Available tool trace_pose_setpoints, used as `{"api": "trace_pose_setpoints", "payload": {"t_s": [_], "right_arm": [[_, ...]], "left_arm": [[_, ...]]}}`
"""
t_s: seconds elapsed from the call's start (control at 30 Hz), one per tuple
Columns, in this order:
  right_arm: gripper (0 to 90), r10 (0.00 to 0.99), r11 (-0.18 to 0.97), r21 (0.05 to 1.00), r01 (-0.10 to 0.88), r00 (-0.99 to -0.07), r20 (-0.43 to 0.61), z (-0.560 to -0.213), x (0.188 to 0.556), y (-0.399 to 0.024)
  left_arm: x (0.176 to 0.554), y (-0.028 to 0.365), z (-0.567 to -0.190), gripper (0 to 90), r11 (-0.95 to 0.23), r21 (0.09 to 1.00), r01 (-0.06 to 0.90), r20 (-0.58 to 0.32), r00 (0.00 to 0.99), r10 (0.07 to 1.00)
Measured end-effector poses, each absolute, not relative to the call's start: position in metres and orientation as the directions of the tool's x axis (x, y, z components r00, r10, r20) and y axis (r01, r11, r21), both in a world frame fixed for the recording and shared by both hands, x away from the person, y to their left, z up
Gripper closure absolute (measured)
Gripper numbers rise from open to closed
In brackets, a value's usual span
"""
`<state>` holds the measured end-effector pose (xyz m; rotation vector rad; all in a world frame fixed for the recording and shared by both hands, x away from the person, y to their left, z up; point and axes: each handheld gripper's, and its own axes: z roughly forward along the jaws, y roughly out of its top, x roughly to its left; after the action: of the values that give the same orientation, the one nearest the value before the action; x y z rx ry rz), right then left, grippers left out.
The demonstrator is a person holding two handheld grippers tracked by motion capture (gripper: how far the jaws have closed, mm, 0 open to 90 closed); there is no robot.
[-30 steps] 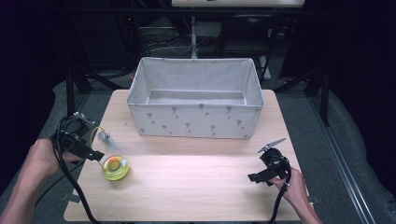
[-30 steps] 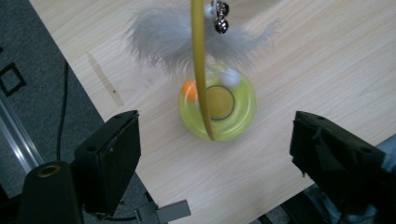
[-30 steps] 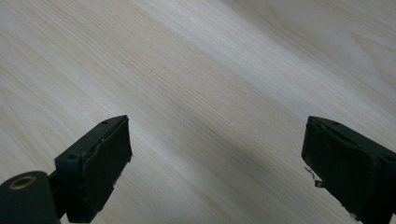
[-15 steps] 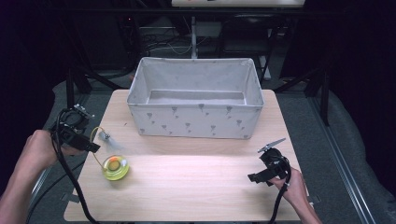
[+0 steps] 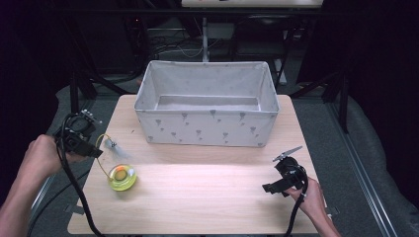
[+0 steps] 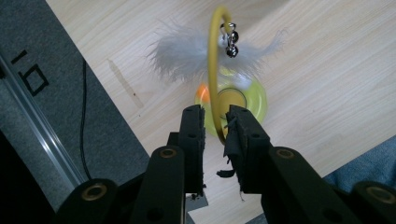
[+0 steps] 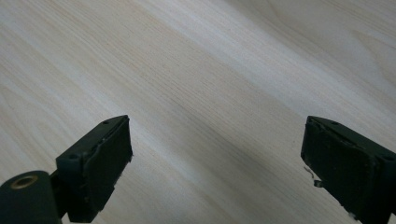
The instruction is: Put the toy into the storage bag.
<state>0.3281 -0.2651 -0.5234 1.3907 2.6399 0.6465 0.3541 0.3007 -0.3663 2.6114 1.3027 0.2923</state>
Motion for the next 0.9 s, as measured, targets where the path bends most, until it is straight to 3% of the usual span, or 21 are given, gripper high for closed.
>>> {"api": "trace_pose_setpoints", "payload": {"t_s": [0.27,0.9], "right_arm": [[8.5,0.806,0.493,0.409,0.768,-0.58,0.117,-0.524,0.328,-0.265],[8.4,0.805,0.495,0.409,0.767,-0.582,0.118,-0.524,0.328,-0.266]], "left_arm": [[0.351,0.297,-0.364,87.3,-0.594,0.275,0.756,0.102,0.591,0.8],[0.348,0.286,-0.35,88.2,-0.647,0.249,0.72,0.15,0.632,0.761]]}}
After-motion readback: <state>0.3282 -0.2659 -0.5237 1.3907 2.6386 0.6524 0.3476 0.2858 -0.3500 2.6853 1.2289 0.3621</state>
